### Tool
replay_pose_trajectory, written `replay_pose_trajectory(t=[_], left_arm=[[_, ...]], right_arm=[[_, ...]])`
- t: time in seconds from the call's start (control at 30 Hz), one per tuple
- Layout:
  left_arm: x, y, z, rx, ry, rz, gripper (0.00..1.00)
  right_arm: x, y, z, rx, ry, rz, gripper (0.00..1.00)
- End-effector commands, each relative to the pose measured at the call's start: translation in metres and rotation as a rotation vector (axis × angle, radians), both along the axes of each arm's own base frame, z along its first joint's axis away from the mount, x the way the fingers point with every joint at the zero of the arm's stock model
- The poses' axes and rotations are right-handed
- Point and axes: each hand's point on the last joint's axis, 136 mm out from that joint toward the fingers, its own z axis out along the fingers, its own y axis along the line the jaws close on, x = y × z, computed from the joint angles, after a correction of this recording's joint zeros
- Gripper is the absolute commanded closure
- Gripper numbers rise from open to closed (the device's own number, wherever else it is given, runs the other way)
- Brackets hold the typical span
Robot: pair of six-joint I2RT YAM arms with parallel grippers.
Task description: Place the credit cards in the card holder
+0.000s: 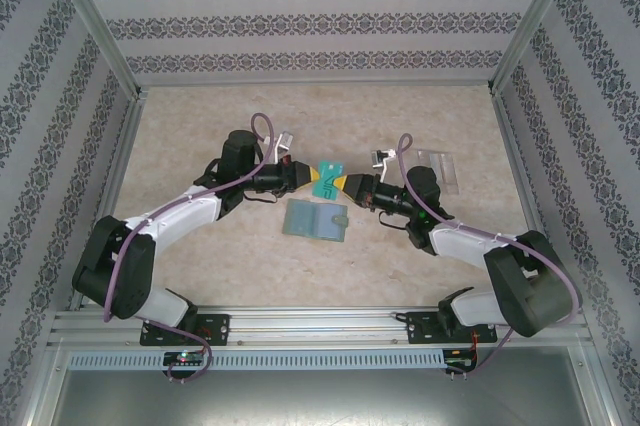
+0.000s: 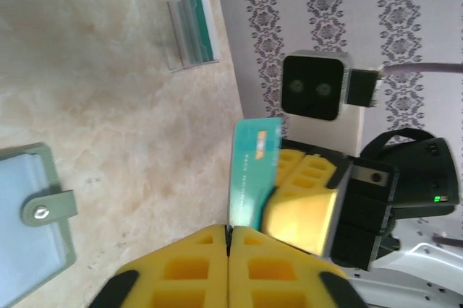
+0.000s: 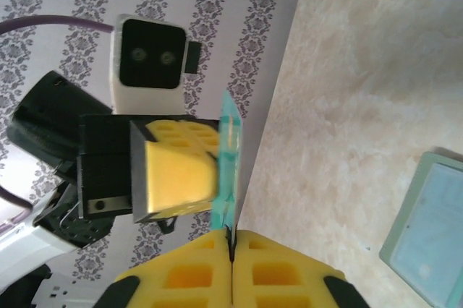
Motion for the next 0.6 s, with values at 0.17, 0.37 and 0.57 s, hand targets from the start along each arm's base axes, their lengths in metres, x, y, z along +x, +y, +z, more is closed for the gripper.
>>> replay_pose_trajectory(t=[0.17, 0.37, 0.57], left_arm=[[0.011, 0.034, -0.056, 0.173, 0.080, 0.089, 0.40], [0.000, 0.070, -0.108, 0.445, 0.123, 0.115, 0.35], [-0.006, 0.078, -0.138, 0.527, 0.168, 0.105, 0.32]], right_arm=[[-0.012, 0.024, -0.035, -0.093, 0.029, 0.114, 0.97], [-0.009, 0.031, -0.095, -0.204, 0.159, 0.068, 1.00], [-0.006, 0.031, -0.132, -0.251, 0.239, 0.082, 1.00]])
